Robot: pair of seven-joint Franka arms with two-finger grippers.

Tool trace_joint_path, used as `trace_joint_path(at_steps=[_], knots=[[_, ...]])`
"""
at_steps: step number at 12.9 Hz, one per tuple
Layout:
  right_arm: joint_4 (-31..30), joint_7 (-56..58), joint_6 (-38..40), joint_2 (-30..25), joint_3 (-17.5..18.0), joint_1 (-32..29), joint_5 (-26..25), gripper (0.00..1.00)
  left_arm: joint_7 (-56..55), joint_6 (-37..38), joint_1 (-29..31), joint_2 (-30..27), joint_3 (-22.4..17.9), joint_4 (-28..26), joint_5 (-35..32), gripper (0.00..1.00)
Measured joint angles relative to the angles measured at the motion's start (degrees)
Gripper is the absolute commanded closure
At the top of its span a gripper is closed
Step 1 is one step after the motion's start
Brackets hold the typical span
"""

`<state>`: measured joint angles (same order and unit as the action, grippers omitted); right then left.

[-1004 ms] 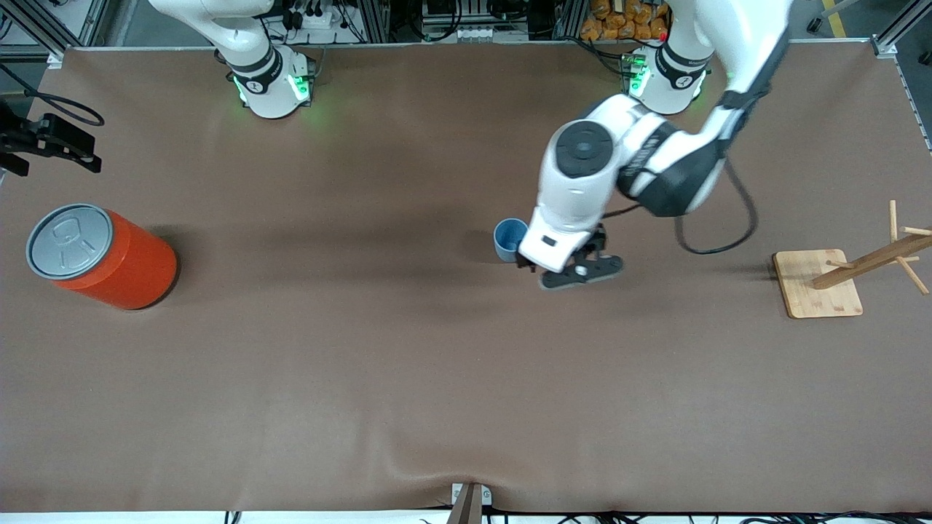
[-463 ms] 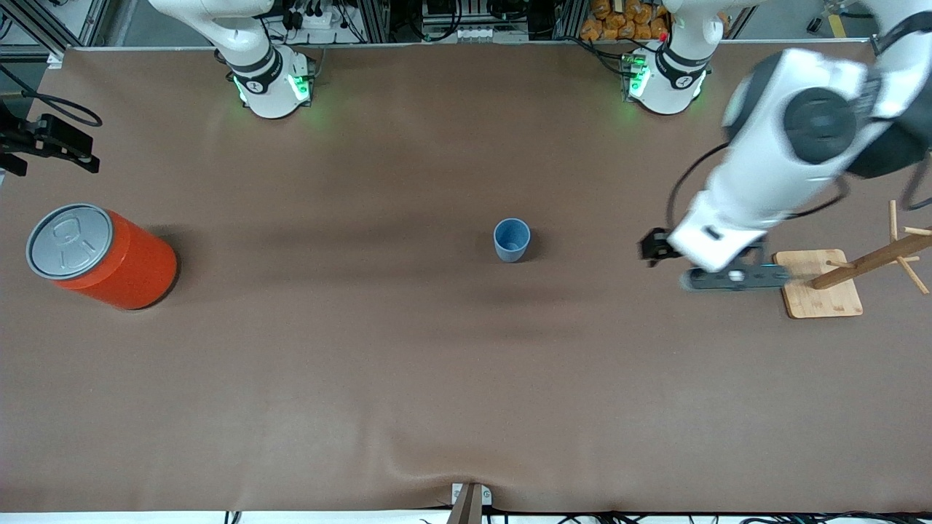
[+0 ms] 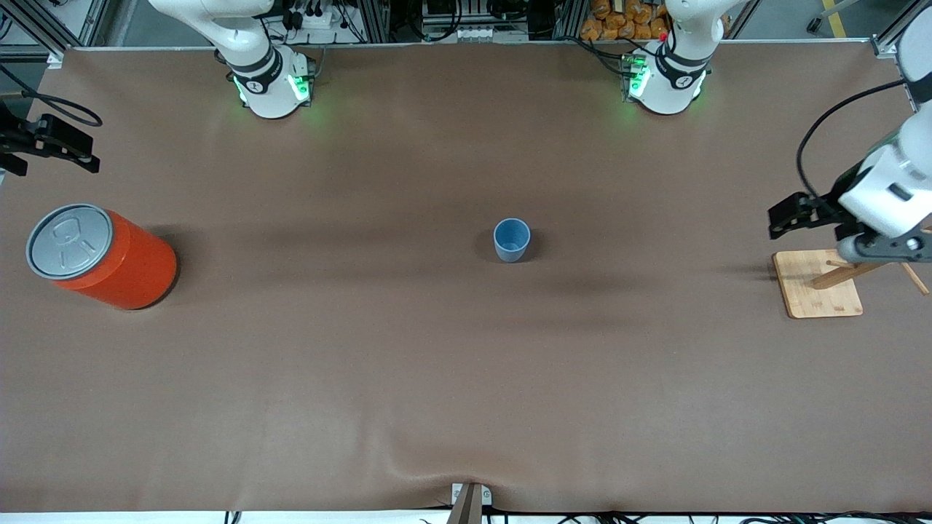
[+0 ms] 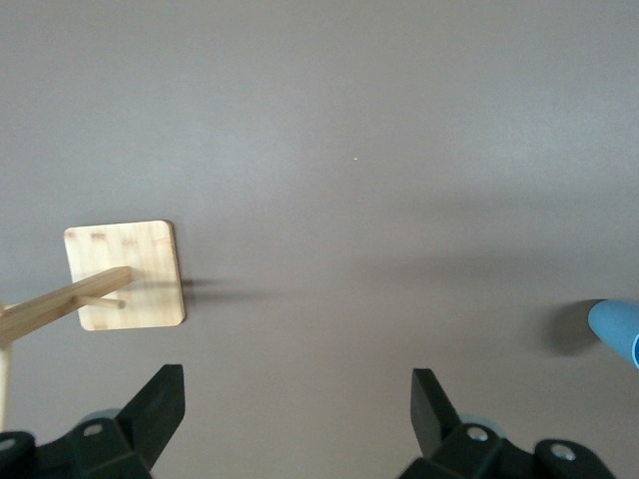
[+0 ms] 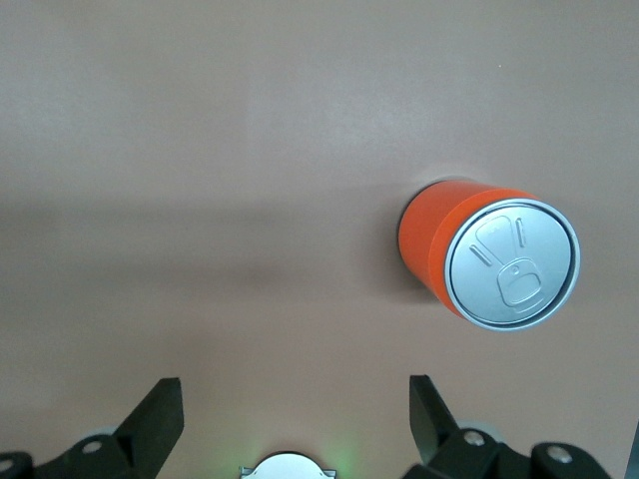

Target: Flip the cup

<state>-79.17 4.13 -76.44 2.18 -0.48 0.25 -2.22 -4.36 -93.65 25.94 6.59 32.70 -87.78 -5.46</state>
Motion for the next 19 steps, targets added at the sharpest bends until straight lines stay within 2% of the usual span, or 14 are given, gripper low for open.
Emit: trace_joint_path(at_steps=[13,14,17,18,19], knots=[[0.0,0.0,0.2,0.0,-0.2,0.0,0.0,0.0,0.1,2.7,-0.5,-2.0,-0.2,6.1,0.3,0.0],[0.0,0.0,0.2,0.1,-0.2,0.0,0.0,0.0,0.1,4.0,-3.2,-3.0,-3.1,6.0,0.4,0.0],[0.0,0.0,0.2,0.1,-0.1,0.0,0.0,0.0,1.7,7.1,-17.3,-7.3,-20.5,3.1,3.2,0.0],[0.0,0.0,0.3,0.1,-0.2,0.0,0.0,0.0,3.3,7.2,-19.9,-8.5,-24.5,1.5,3.6,0.0],[0.0,0.0,0.3,0.1,-0.2,0.0,0.0,0.0,4.1,7.2,-21.0,-9.6,-26.5,-0.2,3.7,0.0]])
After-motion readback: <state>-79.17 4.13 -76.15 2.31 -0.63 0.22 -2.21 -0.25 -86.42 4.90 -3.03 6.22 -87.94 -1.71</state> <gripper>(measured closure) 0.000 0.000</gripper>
